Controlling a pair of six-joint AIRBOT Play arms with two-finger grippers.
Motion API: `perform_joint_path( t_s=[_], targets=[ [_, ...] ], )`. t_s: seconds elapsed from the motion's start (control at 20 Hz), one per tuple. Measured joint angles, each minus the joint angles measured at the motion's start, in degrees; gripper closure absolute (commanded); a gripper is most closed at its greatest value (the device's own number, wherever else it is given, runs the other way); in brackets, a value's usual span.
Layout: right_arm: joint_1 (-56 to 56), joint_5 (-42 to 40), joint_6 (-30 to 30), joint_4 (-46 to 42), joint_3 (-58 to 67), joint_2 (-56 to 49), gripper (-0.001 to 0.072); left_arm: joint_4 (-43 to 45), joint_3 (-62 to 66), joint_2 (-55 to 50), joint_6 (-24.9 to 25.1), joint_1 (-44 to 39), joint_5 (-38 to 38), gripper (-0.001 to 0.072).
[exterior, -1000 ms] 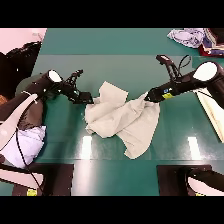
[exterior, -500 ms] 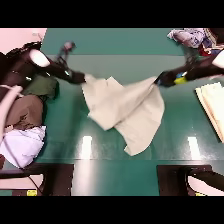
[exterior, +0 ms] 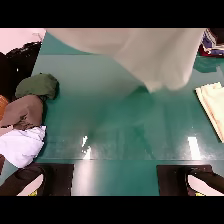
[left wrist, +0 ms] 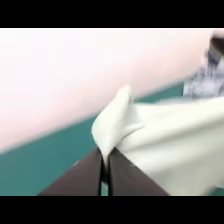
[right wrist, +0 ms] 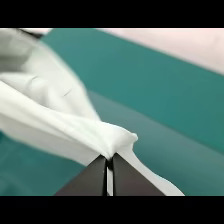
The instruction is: Fold the shirts.
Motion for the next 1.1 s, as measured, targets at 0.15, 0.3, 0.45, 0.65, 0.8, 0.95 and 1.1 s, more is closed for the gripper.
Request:
perform_joint_path(
  t_s=[0.15, 0.3, 0.45, 0.65, 0.8, 0.95, 1.1],
  targets=[
    [-0.1, -3.8, 0.0, -1.5, -3.3, 6.8, 0.0694, 0.1, 3.1, 4.6, -0.7, 0.0, 0.9, 0.0680],
    [-0.2, -7.1, 0.0, -3.2, -5.4, 12.0, 0.0694, -0.7, 5.2, 6.6, -2.1, 0.0, 1.4, 0.0680],
    [-0.2, -8.5, 0.0, -4.3, -6.1, 14.3, 0.0694, -2.2, 6.1, 6.6, -2.9, 0.0, -0.4, 0.0680],
    [-0.3, -3.3, 1.7, -4.8, -6.7, 10.8, 0.0695, -2.6, 4.1, 2.6, -4.0, 0.0, -9.4, 0.0680],
    [0.1, 4.7, 2.7, -3.5, -10.5, 5.4, 0.0694, -2.7, -3.0, -1.7, -4.4, 0.1, -18.1, 0.0680],
    [3.1, 9.0, 3.0, -2.1, -20.2, 1.2, 0.0694, -2.7, -16.5, -4.6, -4.5, 0.1, -23.0, 0.0679],
    [7.8, 7.1, 3.0, -1.1, -32.4, -0.7, 0.0694, -2.9, -32.3, -5.8, -4.5, 0.1, -23.2, 0.0679]
  ],
)
